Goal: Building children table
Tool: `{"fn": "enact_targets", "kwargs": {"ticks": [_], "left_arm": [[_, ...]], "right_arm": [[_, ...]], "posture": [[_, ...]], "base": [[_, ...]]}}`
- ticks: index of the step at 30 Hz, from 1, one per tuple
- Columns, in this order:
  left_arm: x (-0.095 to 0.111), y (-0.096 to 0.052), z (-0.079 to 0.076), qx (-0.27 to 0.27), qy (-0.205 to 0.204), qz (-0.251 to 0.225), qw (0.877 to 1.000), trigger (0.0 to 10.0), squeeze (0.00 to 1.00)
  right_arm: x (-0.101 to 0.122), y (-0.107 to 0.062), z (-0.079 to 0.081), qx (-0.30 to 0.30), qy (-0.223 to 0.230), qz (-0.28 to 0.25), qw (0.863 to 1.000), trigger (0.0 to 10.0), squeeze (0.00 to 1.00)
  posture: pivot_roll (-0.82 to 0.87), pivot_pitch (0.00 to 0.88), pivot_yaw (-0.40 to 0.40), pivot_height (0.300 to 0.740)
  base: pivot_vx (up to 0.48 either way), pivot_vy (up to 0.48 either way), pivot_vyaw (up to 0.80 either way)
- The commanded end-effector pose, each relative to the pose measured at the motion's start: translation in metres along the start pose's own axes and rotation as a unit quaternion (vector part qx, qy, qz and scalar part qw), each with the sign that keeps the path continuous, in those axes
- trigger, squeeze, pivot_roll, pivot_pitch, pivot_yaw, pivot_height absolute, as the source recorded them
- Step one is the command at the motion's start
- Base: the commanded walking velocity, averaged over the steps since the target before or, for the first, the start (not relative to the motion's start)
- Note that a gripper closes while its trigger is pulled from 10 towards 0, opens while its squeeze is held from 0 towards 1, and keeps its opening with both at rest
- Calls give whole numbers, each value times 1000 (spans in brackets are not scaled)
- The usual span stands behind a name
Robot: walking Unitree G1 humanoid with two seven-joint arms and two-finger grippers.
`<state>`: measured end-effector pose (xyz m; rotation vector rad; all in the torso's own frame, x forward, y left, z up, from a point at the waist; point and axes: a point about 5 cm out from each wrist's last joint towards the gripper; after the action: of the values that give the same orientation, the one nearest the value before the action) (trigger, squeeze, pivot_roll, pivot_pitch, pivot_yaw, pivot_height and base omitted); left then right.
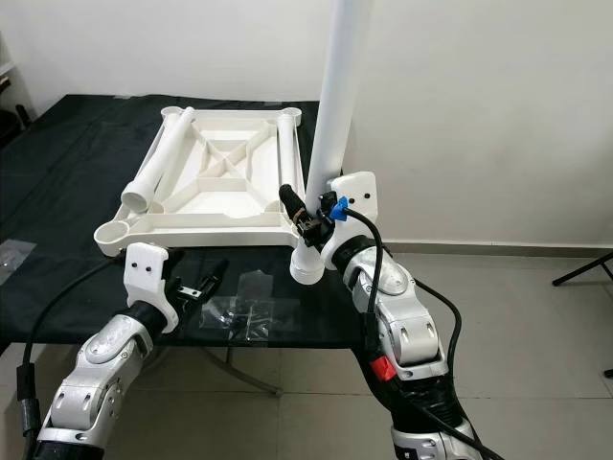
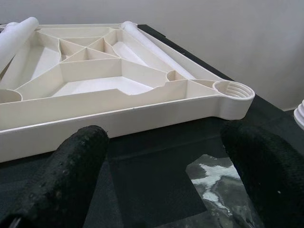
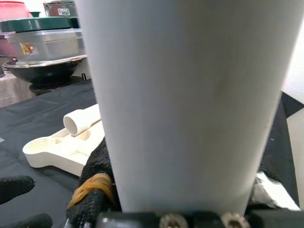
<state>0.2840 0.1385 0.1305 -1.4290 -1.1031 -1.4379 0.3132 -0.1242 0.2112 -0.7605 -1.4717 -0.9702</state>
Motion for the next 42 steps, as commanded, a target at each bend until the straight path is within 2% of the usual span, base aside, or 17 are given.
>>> {"fn": "enact_targets", "kwargs": {"ticks": [1,11,22,26,28,33,37,42], "left_arm": [[2,-1,2,-1,-11,-6,1000,10000,0],[12,0,4,-5,-7,-22,1000,10000,0],[16,2,3,-9,-6,-30,1000,10000,0],[17,3,3,-1,-14,-31,999,10000,0],[12,3,2,3,-18,-13,1000,10000,0],[9,3,1,1,-22,-3,1000,10000,0],[-1,-1,-2,-29,-20,21,999,10000,0],[-9,-7,-4,-56,-6,37,998,10000,0]], "right_arm": [[4,0,2,6,-15,-9,1000,10000,0],[7,0,4,18,1,-21,1000,10000,0],[9,-1,5,23,3,-28,999,10000,0],[9,-2,5,25,2,-30,999,10000,0],[10,-3,2,21,-6,-27,999,10000,0],[11,-3,-3,14,-14,-23,1000,10000,0],[13,-5,-13,11,-29,-3,1000,10000,0],[17,-9,-18,42,-53,21,998,10000,0]], "posture": [[-93,0,-25,740],[-92,0,-20,740],[-93,0,-16,740],[-94,0,-16,740],[-94,0,-15,740],[-97,0,-15,740],[-101,0,-11,740],[-108,0,-10,740]], "base": [[0,0,0],[355,0,-480],[395,0,0],[75,0,0],[0,0,0],[0,0,0],[0,0,0],[0,0,0]]}}
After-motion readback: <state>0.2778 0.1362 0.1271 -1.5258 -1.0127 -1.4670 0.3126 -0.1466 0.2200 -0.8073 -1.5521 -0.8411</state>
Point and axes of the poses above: a point about 5 cm out from each wrist's last joint towards the gripper, its own y axis pointing out of the wrist towards the gripper, its own x axis along the axis of the wrist's last joint, z = x × y, and after that the axes turned 1 degree about y, right-handed
